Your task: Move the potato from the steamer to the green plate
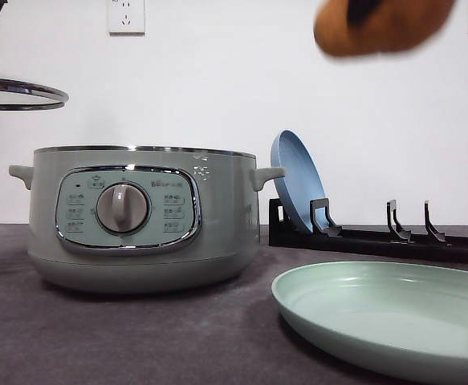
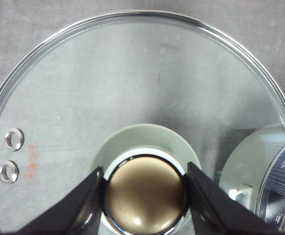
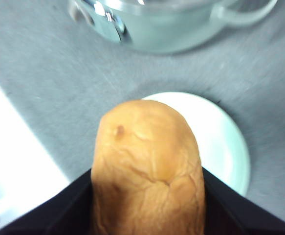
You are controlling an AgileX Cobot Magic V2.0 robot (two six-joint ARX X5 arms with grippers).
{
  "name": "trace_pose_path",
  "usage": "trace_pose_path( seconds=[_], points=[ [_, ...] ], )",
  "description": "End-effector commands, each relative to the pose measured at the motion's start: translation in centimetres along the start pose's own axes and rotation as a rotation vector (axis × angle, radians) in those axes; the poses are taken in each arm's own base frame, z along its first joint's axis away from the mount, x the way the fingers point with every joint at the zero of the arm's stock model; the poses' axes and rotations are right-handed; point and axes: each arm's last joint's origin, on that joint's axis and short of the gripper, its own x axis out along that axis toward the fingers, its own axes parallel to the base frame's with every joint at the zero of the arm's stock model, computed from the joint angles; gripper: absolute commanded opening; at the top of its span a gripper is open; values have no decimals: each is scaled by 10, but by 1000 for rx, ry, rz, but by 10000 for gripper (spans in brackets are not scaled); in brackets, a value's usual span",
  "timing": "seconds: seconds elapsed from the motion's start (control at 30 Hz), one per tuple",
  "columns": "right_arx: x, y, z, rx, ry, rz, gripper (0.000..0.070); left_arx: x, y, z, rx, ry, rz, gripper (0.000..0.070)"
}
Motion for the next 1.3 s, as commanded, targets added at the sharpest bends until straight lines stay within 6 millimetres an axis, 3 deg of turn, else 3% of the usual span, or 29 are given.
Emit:
trace_pose_path(
  seconds=[0.0, 0.23, 0.43, 0.63, 1.0, 1.27],
  points=[
    [18, -3, -13, 71, 5, 1, 245, -22, 1, 4, -3, -99, 2, 3],
    [74, -18, -54, 174, 30, -15, 245, -22, 1, 4, -7, -102, 2, 3],
    [105, -24, -69, 222, -49, -19, 245, -22, 1, 4, -16, -102, 1, 3],
    [120, -27, -80, 266, -41, -19, 245, -22, 1, 5, -25, -103, 1, 3],
    [148, -37, -73, 285, -29, -26, 245, -21, 1, 4, -32, -102, 0, 3],
    [152, -39, -73, 297, -22, -27, 248, -21, 1, 4, -33, -102, 0, 3]
  ],
)
